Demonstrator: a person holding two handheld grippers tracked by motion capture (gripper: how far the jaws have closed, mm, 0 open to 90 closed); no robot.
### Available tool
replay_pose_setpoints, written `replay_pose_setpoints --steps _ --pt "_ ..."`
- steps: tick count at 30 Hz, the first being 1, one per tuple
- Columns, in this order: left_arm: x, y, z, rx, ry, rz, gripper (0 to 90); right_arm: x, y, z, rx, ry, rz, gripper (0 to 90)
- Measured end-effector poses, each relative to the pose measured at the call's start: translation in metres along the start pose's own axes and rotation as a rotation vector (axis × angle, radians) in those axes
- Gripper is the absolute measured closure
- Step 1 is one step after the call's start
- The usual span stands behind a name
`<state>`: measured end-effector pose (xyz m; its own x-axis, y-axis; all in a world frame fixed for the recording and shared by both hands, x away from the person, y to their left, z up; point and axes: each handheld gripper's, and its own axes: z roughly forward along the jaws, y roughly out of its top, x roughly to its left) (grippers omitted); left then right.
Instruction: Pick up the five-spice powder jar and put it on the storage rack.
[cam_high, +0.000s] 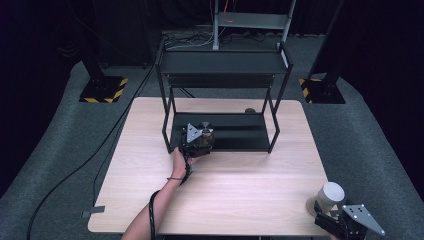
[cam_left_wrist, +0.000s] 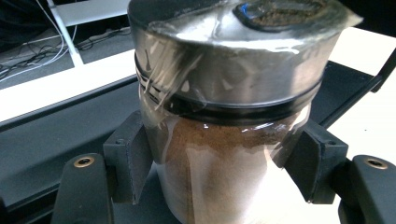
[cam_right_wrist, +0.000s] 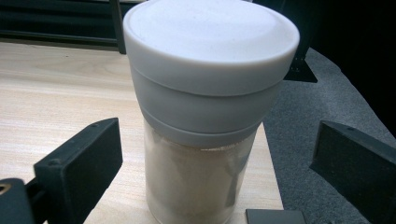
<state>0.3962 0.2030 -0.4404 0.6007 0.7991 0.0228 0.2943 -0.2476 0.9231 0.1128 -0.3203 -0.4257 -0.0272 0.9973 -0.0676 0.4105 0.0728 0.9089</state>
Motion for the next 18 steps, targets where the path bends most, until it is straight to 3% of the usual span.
replay_pose_setpoints --steps 18 --pt "0.001 -0.001 0.02 0.006 -0.001 -0.012 30.8 -0.002 -0.002 -0.001 -0.002 -0.002 0.004 0.4"
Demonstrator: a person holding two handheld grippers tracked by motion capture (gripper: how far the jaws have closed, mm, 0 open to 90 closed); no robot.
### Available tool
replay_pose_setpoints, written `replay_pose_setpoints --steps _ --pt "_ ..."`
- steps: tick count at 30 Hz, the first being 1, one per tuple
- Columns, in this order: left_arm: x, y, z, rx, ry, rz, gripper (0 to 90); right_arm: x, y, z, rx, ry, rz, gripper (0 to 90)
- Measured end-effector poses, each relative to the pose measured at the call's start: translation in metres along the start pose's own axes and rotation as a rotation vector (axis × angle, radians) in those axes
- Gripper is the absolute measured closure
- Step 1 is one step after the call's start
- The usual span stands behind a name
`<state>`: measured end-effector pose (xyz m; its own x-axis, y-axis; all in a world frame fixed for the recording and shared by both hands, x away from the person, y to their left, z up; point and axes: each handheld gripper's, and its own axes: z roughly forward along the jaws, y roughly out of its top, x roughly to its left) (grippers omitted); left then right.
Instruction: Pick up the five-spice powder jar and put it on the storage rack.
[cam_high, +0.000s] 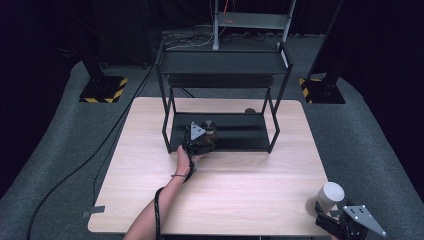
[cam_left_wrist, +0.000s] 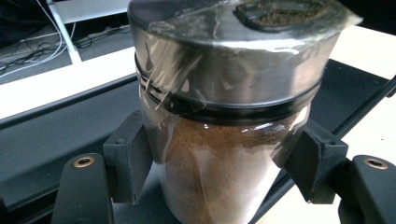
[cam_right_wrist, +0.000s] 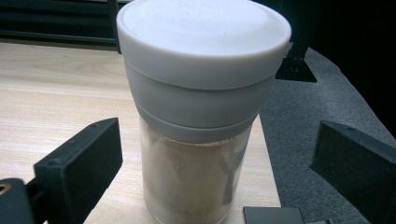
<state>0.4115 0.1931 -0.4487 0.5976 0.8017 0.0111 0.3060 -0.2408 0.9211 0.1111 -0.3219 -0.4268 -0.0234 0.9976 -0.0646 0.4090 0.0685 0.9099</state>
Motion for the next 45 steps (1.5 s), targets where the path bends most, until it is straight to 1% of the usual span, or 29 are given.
replay_pose_setpoints --steps 10,14,17,24,37,45 --pt "0.001 0.002 0.01 0.023 0.007 0.0 30.8 -0.001 -0.001 -0.001 -0.001 0.0 0.001 0.4" --pt "0.003 0.001 0.012 0.019 0.003 -0.017 30.8 -0.001 -0.001 -0.001 -0.002 0.0 0.001 0.4" --pt "0.005 -0.001 0.012 0.013 -0.005 -0.035 30.8 -0.001 -0.001 -0.001 -0.002 0.0 0.001 0.4" --pt "0.006 -0.006 0.012 -0.002 -0.01 -0.037 30.6 -0.002 -0.001 -0.001 -0.001 0.002 0.002 0.4" --pt "0.009 -0.004 0.013 0.005 -0.02 -0.047 29.9 -0.001 0.001 -0.001 -0.001 0.001 -0.002 0.4" --pt "0.01 -0.002 0.014 0.009 -0.023 -0.046 29.7 -0.001 0.001 0.0 -0.001 0.002 -0.003 0.4"
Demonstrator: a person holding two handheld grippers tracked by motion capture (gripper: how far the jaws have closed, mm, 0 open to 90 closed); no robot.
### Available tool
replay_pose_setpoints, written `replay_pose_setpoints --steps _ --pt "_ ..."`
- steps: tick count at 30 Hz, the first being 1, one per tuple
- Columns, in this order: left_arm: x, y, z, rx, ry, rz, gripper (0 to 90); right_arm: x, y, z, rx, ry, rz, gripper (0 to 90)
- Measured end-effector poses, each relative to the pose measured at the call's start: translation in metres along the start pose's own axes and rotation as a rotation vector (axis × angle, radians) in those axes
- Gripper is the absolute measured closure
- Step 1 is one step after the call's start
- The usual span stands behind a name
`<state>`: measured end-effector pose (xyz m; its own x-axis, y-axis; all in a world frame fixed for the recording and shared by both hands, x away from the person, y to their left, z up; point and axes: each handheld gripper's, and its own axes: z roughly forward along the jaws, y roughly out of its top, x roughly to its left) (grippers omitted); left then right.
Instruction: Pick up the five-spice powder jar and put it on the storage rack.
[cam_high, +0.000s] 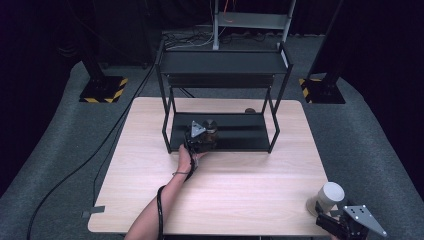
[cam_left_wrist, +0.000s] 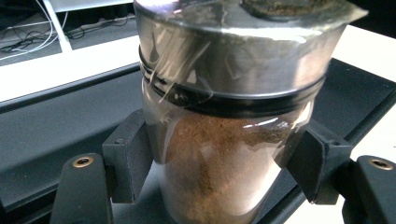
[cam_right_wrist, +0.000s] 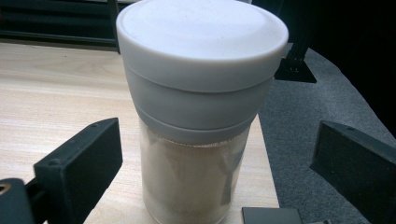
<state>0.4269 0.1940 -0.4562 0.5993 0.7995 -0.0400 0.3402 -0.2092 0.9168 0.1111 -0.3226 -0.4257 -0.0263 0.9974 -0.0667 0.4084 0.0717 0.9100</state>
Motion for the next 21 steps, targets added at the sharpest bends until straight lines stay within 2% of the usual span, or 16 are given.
replay_pose_setpoints --steps 4,9,14,16,21 --pt "0.003 0.003 0.0 0.016 -0.011 -0.012 28.9 0.0 0.0 0.0 -0.001 0.002 -0.001 0.4" --pt "0.004 0.019 0.0 0.099 -0.023 -0.018 14.8 0.0 0.001 0.001 0.0 0.002 -0.002 0.4" --pt "0.002 0.035 -0.005 0.185 -0.03 -0.001 4.5 0.0 0.001 0.002 0.0 0.002 -0.001 0.4" --pt "-0.001 0.036 -0.011 0.2 -0.022 0.005 2.0 0.001 0.002 0.002 0.001 0.001 -0.002 0.3" --pt "-0.003 0.037 -0.024 0.228 -0.036 0.018 0.0 0.001 0.002 0.002 -0.003 -0.001 0.0 0.3"
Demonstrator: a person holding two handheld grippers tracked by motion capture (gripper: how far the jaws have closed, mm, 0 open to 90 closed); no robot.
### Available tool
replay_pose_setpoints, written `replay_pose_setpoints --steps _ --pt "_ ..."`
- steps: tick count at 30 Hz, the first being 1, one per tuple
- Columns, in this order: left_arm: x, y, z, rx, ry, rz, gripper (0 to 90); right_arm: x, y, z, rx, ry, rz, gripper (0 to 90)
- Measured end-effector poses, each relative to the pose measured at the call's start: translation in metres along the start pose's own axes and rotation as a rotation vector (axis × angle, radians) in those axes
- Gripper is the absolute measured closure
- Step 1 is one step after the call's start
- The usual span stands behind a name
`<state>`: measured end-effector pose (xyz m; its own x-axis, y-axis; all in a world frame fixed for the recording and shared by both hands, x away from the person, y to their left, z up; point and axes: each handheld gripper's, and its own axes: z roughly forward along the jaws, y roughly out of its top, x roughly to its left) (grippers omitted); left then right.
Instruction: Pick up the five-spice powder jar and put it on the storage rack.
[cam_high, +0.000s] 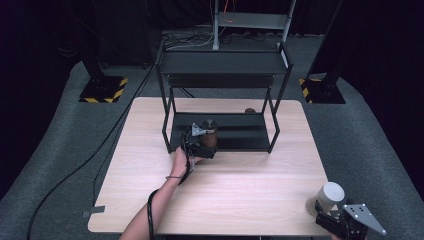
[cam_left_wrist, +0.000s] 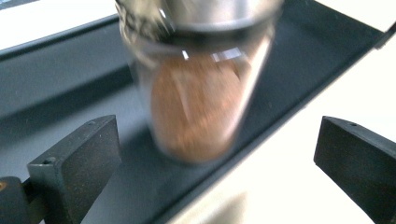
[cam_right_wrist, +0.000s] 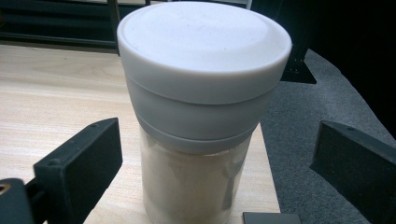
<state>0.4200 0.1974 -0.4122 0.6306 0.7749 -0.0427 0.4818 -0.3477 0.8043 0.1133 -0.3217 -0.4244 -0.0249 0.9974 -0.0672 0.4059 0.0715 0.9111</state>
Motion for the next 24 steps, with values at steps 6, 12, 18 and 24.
replay_pose_setpoints --steps 6,12,18,24 --pt "-0.008 -0.01 -0.024 0.042 -0.011 0.074 0.0 0.0 0.0 0.0 0.007 -0.001 0.002 0.3" --pt "-0.013 -0.03 -0.048 0.09 -0.018 0.098 0.0 0.0 -0.001 0.0 0.007 -0.005 0.004 0.2" --pt "-0.019 -0.051 -0.071 0.112 -0.008 0.093 0.0 0.0 -0.001 0.0 0.005 -0.005 0.001 0.2" --pt "-0.021 -0.071 -0.088 0.122 -0.003 0.065 0.0 -0.001 -0.003 -0.001 0.002 -0.002 0.005 0.2"
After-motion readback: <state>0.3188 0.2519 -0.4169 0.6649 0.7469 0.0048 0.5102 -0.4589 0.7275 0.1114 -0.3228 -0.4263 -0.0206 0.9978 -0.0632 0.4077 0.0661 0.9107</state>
